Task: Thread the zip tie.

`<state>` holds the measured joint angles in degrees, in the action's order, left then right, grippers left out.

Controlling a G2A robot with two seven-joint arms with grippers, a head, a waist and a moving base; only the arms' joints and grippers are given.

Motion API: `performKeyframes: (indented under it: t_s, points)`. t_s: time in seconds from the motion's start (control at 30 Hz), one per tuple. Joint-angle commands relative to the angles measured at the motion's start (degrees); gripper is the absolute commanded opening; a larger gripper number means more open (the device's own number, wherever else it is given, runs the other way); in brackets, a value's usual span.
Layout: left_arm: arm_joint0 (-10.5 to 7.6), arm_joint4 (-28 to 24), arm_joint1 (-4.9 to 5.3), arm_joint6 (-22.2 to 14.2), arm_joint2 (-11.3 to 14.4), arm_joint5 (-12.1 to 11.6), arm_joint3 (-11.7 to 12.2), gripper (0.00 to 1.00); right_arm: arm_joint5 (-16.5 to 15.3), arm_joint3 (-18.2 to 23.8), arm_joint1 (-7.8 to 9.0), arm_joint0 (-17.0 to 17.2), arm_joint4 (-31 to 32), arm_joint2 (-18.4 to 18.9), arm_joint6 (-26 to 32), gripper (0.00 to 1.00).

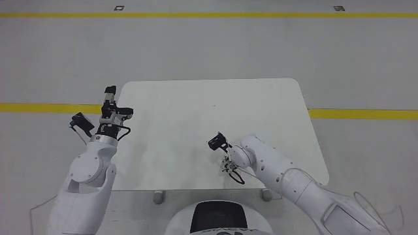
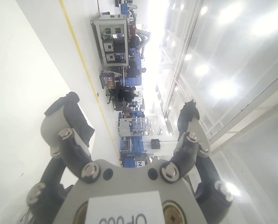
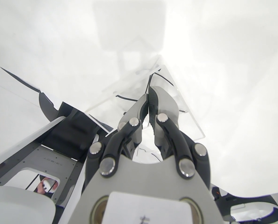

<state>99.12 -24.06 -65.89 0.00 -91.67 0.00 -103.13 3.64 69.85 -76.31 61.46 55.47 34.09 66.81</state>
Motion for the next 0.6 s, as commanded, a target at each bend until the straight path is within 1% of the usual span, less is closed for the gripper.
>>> performKeyframes:
  t_s: [0.0,0.1,0.23,0.33,0.5,0.57]
  points:
    - [0.00,0.0,0.00,0.0,0.0,0.0,0.0,1.00,0.3,0.9,0.22,0.4,0.5,0.4,0.3,0.00]
    - [0.00,0.0,0.00,0.0,0.0,0.0,0.0,1.00,0.8,3.2,0.78,1.3,1.5,1.5,0.7,0.00]
    - [0.00,0.0,0.00,0.0,0.0,0.0,0.0,1.00,0.5,7.6,2.10,3.6,2.2,4.3,0.9,0.00]
    - [0.00,0.0,0.00,0.0,0.0,0.0,0.0,1.00,-0.7,11.6,3.54,6.2,2.3,7.7,0.7,0.00]
    - [0.00,0.0,0.00,0.0,0.0,0.0,0.0,1.00,-3.8,18.6,6.15,12.0,1.4,14.6,-0.7,0.00]
    - [0.00,0.0,0.00,0.0,0.0,0.0,0.0,1.00,-5.4,21.0,7.04,14.4,0.1,17.6,-1.9,0.00]
